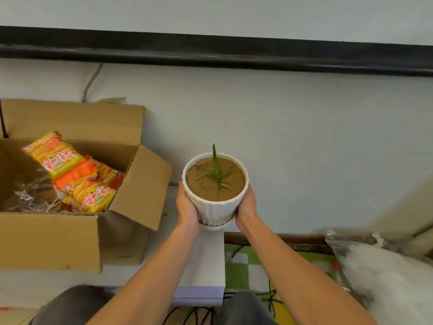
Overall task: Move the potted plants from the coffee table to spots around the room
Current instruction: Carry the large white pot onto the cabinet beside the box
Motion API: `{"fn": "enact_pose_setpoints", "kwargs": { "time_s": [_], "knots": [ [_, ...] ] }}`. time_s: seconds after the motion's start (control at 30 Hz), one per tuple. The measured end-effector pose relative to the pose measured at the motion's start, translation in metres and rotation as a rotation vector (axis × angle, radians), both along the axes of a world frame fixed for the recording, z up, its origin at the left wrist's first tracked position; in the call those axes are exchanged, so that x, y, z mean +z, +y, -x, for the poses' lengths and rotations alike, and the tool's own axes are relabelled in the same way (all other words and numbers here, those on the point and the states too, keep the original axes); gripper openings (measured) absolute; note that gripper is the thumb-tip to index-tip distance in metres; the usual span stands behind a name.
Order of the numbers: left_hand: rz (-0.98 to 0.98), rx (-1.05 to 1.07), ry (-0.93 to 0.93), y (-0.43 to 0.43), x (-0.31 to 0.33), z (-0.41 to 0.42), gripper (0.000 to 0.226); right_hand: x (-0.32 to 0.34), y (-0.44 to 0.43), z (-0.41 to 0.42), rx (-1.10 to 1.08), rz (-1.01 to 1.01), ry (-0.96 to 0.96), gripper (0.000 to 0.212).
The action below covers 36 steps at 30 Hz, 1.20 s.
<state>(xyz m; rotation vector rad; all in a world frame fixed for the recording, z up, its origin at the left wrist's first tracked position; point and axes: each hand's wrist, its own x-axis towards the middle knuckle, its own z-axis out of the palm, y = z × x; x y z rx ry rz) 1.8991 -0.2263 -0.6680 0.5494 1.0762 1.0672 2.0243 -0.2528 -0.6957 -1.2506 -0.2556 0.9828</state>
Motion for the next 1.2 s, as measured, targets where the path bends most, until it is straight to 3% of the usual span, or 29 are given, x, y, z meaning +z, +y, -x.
{"fn": "enact_pose_setpoints", "kwargs": {
  "time_s": [0.33, 0.63, 0.8, 0.9, 0.97, 1.07, 1.13, 1.2],
  "knots": [
    [-0.028, 0.028, 0.110, 0.021, -0.022, 0.014, 0.048, -0.031, 0.031, 0.008, 0.064, 0.017, 0.109, 0.049],
    [-0.116, 0.098, -0.006, 0.041, -0.022, 0.009, 0.036, -0.028, 0.054, 0.004, 0.130, 0.000, 0.093, 0.052],
    [-0.195, 0.181, 0.183, 0.040, -0.026, 0.014, 0.026, -0.034, 0.046, 0.001, 0.220, 0.010, -0.037, 0.049],
    [-0.283, 0.011, 0.380, 0.024, -0.054, 0.029, 0.024, -0.042, 0.029, -0.008, 0.308, 0.047, -0.279, 0.030],
    [-0.489, -0.204, 0.584, 0.009, -0.071, 0.035, 0.059, -0.050, 0.020, -0.017, 0.462, 0.007, -0.428, 0.052],
    [-0.610, -0.313, 0.626, 0.003, -0.081, 0.027, 0.125, -0.053, 0.011, -0.026, 0.678, -0.054, -0.567, 0.081],
    [-0.575, -0.309, 0.626, 0.007, -0.081, 0.021, 0.139, -0.053, 0.010, -0.027, 0.762, -0.059, -0.633, 0.099],
    [-0.567, -0.295, 0.650, 0.014, -0.082, 0.019, 0.138, -0.052, 0.012, -0.028, 0.798, -0.069, -0.667, 0.108]
  ]
}}
